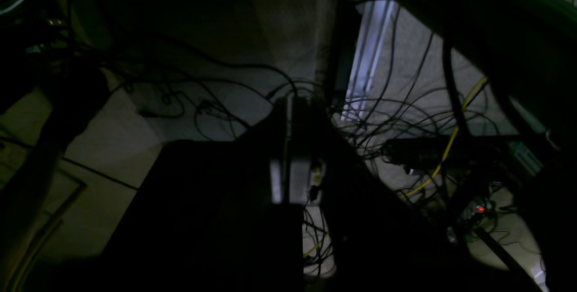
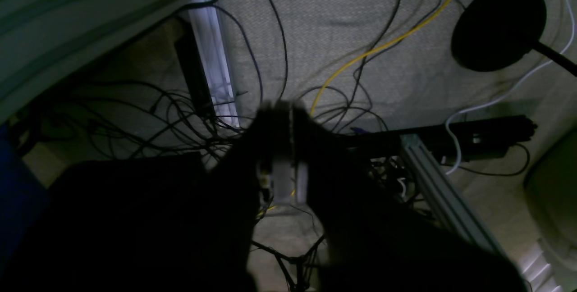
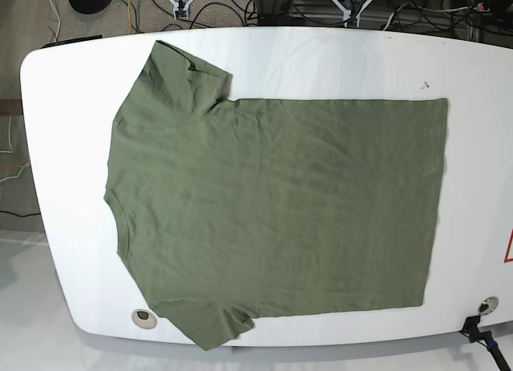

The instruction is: Fold the T-shirt properly

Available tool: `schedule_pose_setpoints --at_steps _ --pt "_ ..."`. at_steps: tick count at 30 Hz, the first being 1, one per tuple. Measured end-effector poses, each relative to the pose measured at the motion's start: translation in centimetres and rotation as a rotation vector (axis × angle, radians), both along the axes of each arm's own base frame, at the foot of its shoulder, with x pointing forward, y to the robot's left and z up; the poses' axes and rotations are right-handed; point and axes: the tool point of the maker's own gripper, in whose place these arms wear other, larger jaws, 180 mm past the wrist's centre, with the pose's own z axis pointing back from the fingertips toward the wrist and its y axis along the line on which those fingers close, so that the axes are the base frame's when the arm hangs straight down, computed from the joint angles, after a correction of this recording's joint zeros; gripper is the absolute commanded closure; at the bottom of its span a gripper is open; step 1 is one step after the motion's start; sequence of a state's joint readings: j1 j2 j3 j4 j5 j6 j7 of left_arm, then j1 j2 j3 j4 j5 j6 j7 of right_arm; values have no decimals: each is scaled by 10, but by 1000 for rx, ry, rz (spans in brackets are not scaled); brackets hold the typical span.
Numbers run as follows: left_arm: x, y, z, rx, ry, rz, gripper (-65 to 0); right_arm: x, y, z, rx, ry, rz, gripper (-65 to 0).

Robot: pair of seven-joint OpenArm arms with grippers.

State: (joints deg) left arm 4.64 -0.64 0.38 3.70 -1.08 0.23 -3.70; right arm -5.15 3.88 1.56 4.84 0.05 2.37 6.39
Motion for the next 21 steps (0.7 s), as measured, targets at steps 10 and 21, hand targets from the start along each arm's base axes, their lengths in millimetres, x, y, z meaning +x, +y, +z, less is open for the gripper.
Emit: schedule_pose_setpoints --at_steps 10,21 --pt "-13 1 1 3 -3 -3 0 -7 -2 1 -3 3 2 -8" --pt "-51 13 7 19 11 -24 0 -39 -32 8 -49 3 17 -7"
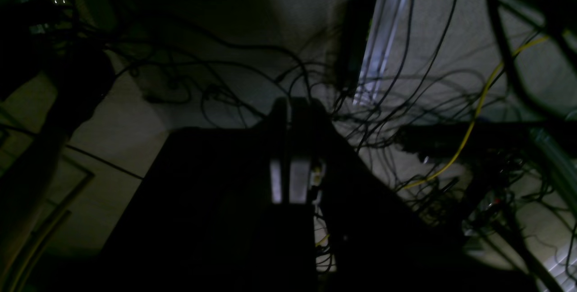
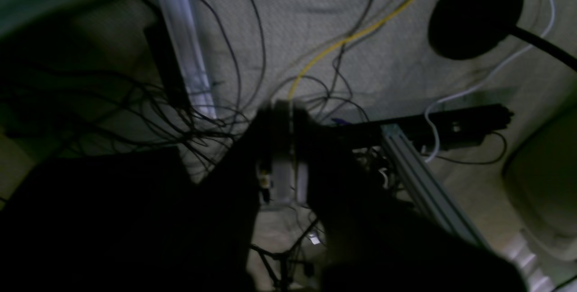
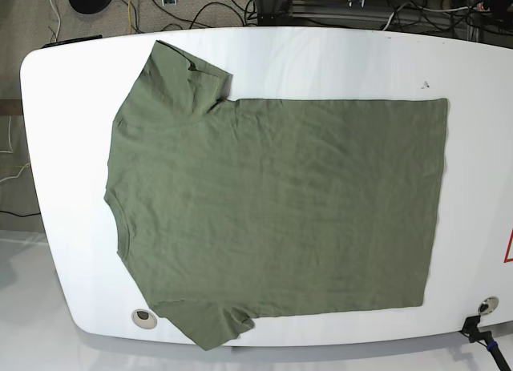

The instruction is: Fold the T-shirt properly

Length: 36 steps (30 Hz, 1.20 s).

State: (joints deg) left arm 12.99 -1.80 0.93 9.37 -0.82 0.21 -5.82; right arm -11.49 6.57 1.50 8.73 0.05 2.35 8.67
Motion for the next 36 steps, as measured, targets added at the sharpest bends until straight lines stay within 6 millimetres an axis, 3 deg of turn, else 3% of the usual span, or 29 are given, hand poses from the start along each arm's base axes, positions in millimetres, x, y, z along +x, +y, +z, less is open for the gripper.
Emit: schedule_pose_setpoints --at_steps 5,17,23,36 --pt "8 6 0 5 -24 0 0 9 2 0 15 -26 -8 -5" --pt "4 13 2 17 -23 6 0 -7 8 1 23 -6 -5 -1" --pt "3 17 3 24 -33 8 0 6 37 0 73 -76 48 0" --pt "12 18 3 25 -73 7 0 26 36 6 77 -219 49 0"
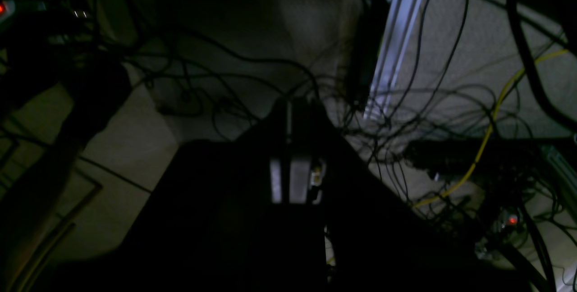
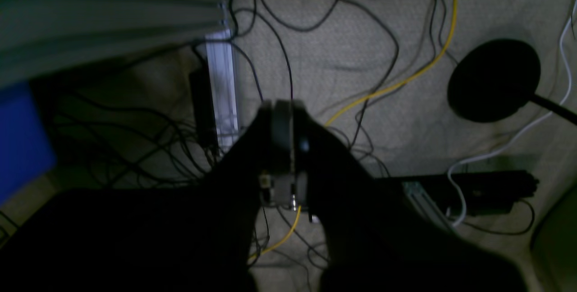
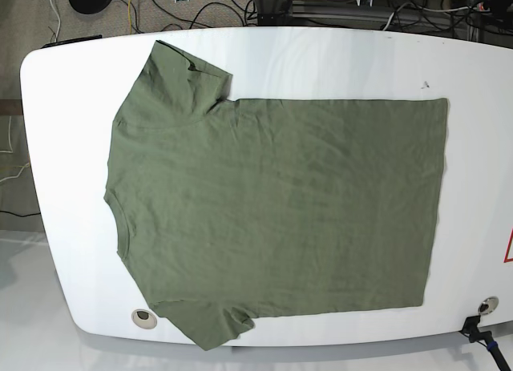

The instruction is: Fold the T-shirt properly

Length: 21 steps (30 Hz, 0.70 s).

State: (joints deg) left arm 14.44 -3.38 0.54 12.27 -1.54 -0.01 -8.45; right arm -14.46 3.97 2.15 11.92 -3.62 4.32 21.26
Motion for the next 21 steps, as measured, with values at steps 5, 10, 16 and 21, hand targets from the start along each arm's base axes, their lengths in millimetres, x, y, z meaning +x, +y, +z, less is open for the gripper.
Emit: schedule_pose_setpoints --at_steps 5,10,16,21 --pt "-3 2 1 4 -2 -1 0 -1 1 1 3 -3 1 0" --pt "30 31 10 47 -127 -37 0 15 2 4 7 -62 20 0" --pt "19 55 23 80 -150 -55 0 -1 3 12 21 -73 59 0" --pt "4 61 40 72 -196 -56 0 -21 -8 22 5 -82 55 0"
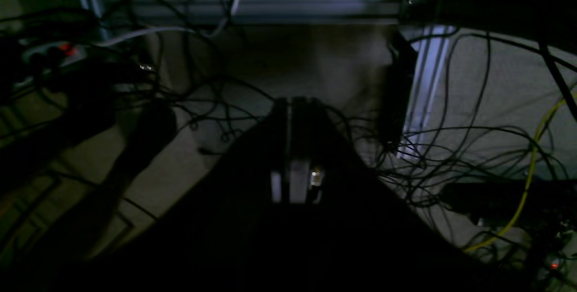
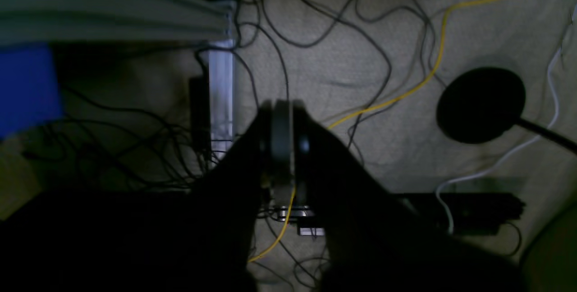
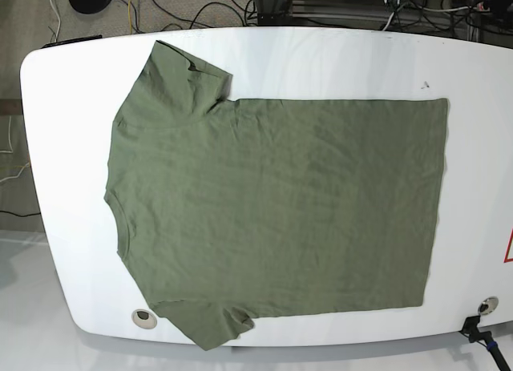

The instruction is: Fold the T-shirt properly

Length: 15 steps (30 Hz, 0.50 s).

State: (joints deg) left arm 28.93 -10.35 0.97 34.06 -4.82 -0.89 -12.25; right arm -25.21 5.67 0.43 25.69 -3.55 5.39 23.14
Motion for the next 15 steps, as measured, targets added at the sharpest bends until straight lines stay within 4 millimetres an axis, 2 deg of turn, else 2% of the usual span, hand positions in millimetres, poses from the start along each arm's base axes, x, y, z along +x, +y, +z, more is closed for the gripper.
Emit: schedule_pose_setpoints --at_steps 2,4,5,6,7,8,9,10,11,13,15 --pt "-13 10 9 14 14 7 0 -13 -4 3 -6 22 -7 0" --pt "-2 15 22 11 -59 -10 0 -9 -10 11 -12 -26 -30 0" --pt "-17 18 19 28 -1 3 0 -14 -10 11 -8 -15 -33 0" --pt "-18 15 22 21 -9 -5 0 -14 -9 16 -7 -27 -27 0" --pt "-9 10 29 0 -62 -30 0 -8 -5 26 9 -91 -22 0" --pt "-13 11 30 7 -33 -28 0 -20 -6 25 2 -35 -21 0" --pt "3 11 41 1 -116 -59 0 -13 -10 37 -1 -112 -25 0" --pt "-2 13 41 9 -76 -58 0 -26 -12 36 -9 -48 -24 0" --pt "1 13 46 12 -95 -68 0 -26 -15 42 -15 -62 -35 0" --pt "12 9 59 -7 -150 -102 0 -12 -25 57 -26 -143 -93 0" --pt "25 5 70 -11 -183 -119 0 -4 -44 65 -60 -170 -162 0"
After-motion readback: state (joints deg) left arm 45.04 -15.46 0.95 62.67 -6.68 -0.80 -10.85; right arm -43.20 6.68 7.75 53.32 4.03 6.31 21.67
